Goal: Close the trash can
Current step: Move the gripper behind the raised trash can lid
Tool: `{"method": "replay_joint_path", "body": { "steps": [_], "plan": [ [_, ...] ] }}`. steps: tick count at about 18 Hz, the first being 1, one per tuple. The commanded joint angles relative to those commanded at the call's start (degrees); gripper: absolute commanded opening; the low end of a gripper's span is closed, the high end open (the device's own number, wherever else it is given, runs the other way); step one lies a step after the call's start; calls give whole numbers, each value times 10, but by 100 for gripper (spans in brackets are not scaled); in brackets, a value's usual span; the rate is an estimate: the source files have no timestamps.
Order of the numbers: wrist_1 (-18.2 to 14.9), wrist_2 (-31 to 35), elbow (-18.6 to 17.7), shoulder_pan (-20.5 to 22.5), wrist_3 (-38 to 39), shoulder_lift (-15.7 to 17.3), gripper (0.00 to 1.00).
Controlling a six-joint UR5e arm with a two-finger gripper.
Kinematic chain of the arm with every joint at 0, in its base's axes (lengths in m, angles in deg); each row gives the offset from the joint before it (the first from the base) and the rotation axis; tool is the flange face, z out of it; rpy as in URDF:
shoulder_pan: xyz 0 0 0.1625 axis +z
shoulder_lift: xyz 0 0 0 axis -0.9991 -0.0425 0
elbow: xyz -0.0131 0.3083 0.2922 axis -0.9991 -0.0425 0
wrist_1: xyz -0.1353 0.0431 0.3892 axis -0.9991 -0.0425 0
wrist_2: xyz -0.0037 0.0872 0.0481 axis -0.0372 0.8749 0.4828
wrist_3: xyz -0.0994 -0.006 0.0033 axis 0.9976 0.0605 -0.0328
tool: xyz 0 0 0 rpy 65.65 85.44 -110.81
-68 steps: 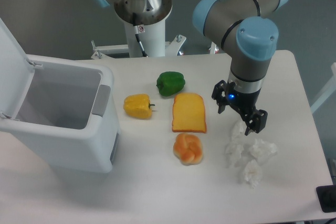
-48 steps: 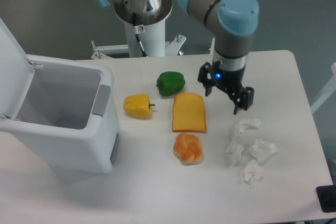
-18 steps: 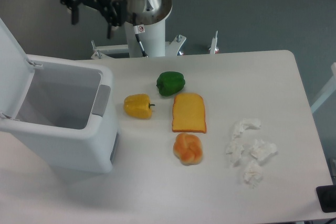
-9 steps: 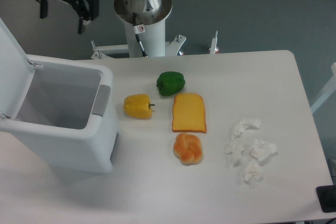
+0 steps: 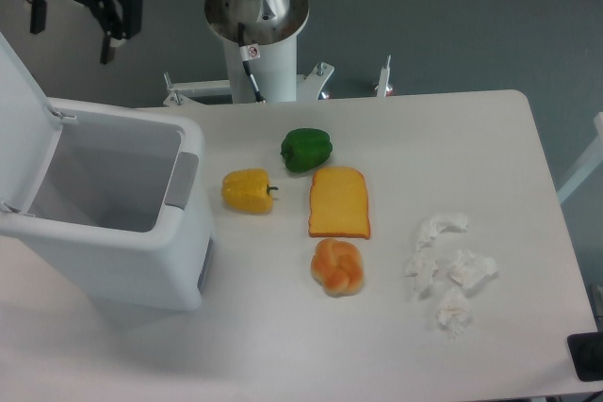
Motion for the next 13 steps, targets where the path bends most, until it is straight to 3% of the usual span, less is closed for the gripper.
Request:
{"method": "replay_joint_path", "body": {
  "steps": [13],
  "plan": [
    [34, 2, 40, -11, 45, -33, 100]
  ]
}}
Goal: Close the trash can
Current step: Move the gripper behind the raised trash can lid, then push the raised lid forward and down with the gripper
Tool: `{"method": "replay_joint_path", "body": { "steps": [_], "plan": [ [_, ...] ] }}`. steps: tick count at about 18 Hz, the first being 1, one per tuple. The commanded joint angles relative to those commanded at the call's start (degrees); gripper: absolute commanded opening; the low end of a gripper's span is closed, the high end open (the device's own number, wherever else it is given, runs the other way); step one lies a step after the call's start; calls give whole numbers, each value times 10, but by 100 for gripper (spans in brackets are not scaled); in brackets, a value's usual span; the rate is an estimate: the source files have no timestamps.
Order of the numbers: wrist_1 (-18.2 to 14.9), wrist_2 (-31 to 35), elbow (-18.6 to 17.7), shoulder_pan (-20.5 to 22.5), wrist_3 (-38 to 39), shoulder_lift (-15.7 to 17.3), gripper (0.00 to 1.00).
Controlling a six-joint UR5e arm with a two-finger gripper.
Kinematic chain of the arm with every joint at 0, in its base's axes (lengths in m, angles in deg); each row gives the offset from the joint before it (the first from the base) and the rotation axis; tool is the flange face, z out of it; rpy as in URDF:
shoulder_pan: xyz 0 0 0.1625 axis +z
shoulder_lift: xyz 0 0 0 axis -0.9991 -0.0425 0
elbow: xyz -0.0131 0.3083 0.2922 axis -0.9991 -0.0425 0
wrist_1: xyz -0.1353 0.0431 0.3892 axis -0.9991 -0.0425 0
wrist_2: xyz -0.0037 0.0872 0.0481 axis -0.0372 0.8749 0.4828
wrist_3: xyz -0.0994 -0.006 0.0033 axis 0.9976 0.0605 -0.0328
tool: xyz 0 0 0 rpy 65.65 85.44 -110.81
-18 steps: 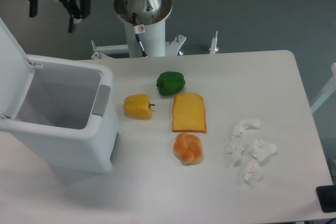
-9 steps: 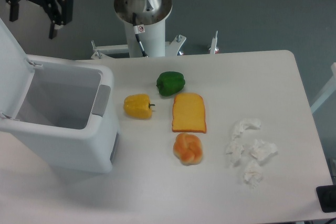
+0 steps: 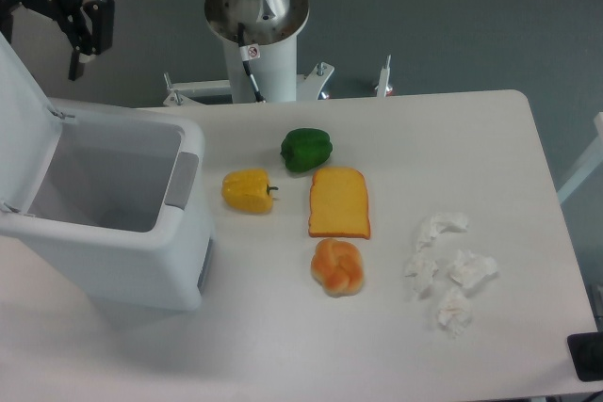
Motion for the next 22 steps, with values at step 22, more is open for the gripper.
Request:
{"method": "replay_joint_path", "body": {
  "steps": [22],
  "plan": [
    [8, 32, 30, 26, 21, -25, 100]
  ]
}}
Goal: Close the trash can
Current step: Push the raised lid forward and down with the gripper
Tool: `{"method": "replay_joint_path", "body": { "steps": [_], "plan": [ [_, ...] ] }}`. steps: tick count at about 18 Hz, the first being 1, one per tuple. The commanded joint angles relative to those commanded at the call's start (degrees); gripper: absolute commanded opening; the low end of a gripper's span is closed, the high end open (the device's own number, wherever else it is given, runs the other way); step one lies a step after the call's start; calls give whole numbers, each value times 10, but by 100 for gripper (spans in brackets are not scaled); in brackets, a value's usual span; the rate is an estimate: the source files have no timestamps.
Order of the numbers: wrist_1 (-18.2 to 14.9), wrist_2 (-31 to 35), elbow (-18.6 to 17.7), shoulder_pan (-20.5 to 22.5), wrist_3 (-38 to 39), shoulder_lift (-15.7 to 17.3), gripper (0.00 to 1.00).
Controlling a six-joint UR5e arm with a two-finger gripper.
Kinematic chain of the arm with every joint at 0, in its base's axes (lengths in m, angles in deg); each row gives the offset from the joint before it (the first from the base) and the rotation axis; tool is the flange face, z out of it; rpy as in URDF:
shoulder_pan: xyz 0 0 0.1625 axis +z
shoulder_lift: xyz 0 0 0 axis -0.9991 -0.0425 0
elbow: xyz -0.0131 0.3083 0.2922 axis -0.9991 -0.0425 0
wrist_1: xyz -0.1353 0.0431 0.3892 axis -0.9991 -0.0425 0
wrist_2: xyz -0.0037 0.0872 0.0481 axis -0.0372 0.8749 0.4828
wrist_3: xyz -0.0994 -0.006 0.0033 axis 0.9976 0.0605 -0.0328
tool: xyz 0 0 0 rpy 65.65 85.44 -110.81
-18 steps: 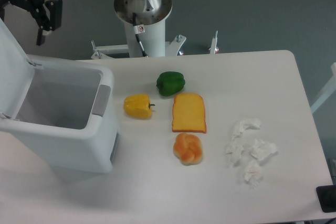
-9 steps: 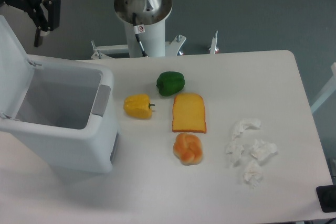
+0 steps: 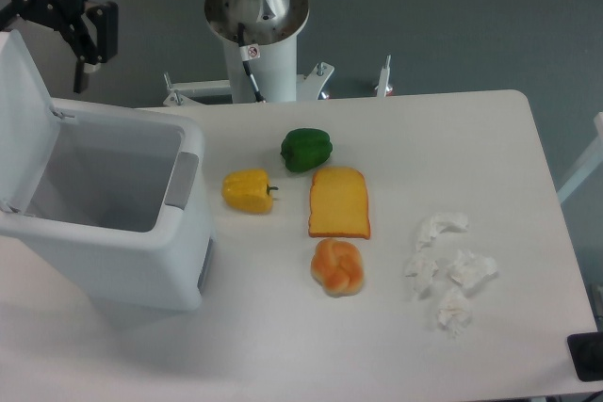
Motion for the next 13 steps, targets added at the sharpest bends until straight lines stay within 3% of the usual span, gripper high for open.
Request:
{"method": "replay_joint_path", "body": {
  "steps": [7, 13],
  "plan": [
    [1, 0, 4, 36, -2, -3, 100],
    [6, 11, 7, 54, -5, -27, 100]
  ]
}}
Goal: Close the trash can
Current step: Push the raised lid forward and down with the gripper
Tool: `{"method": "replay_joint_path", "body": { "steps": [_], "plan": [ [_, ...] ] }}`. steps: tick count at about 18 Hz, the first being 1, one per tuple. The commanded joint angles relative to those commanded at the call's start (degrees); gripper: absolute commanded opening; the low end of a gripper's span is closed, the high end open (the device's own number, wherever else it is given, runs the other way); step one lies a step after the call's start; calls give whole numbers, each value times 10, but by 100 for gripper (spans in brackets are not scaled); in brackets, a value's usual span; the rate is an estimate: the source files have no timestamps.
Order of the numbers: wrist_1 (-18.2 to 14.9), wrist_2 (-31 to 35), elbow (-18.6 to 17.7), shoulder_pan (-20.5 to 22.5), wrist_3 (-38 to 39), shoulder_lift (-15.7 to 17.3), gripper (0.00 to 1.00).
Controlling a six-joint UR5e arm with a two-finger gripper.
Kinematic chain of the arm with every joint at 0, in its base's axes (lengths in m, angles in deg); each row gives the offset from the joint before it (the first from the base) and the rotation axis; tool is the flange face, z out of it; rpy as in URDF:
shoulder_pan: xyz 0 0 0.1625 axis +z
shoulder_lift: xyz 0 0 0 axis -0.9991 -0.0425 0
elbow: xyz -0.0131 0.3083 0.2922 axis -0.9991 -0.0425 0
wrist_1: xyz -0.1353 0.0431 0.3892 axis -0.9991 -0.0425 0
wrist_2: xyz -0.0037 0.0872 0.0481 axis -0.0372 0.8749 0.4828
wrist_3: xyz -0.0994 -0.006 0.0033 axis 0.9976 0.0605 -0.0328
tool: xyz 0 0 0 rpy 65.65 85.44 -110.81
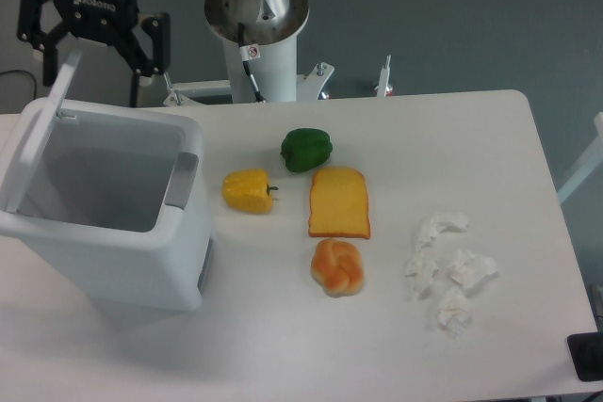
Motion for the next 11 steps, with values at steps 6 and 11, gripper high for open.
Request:
{"method": "replay_joint_path", "body": {
  "steps": [6, 11],
  "plan": [
    [8, 0, 0, 18, 0, -22, 100],
    [19, 13, -1, 30, -3, -45, 100]
  ]
}}
